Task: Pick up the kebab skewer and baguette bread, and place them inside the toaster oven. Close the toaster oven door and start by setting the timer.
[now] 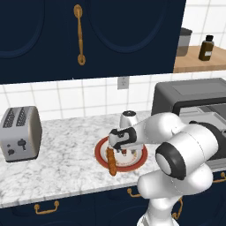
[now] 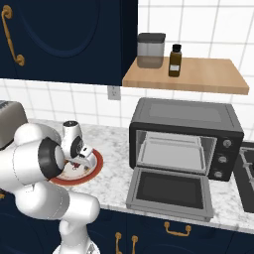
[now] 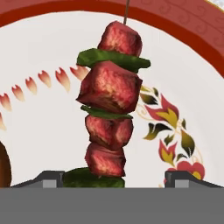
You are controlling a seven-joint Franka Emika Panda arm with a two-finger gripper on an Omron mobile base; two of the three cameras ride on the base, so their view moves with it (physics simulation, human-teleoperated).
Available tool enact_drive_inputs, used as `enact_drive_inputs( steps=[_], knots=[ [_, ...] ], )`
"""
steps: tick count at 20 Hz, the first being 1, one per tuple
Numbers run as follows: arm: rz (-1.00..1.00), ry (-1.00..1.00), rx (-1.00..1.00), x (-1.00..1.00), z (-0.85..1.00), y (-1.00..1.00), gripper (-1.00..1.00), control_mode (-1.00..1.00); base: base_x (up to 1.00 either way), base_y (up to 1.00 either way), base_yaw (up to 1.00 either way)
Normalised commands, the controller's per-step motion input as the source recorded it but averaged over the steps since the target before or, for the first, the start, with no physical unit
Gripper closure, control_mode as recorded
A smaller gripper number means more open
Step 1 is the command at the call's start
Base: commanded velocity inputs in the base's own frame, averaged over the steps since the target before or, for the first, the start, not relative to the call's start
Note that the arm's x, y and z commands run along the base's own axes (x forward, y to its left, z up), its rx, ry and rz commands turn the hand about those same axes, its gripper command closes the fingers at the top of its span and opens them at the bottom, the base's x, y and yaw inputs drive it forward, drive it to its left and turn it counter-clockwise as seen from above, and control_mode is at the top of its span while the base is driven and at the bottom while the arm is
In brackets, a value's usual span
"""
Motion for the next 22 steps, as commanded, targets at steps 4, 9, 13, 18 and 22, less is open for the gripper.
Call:
enact_drive_inputs(
  steps=[4, 9, 13, 18, 22],
  knots=[
    [-0.06, 0.00, 0.00, -0.18, 0.01, -0.32, 1.00, -1.00, 0.00, 0.00, 0.00],
    [0.00, 0.00, 0.00, -0.35, 0.41, -0.60, 1.00, -1.00, 0.00, 0.00, 0.00],
    [0.05, 0.00, -0.01, -0.56, 0.99, -0.72, 1.00, -1.00, 0.00, 0.00, 0.00],
    [0.07, -0.02, -0.02, -0.50, 0.98, -0.90, 1.00, -1.00, 0.00, 0.00, 0.00],
    [0.00, -0.03, 0.00, -0.47, 0.46, -1.00, 1.00, -1.00, 0.00, 0.00, 0.00]
  ],
)
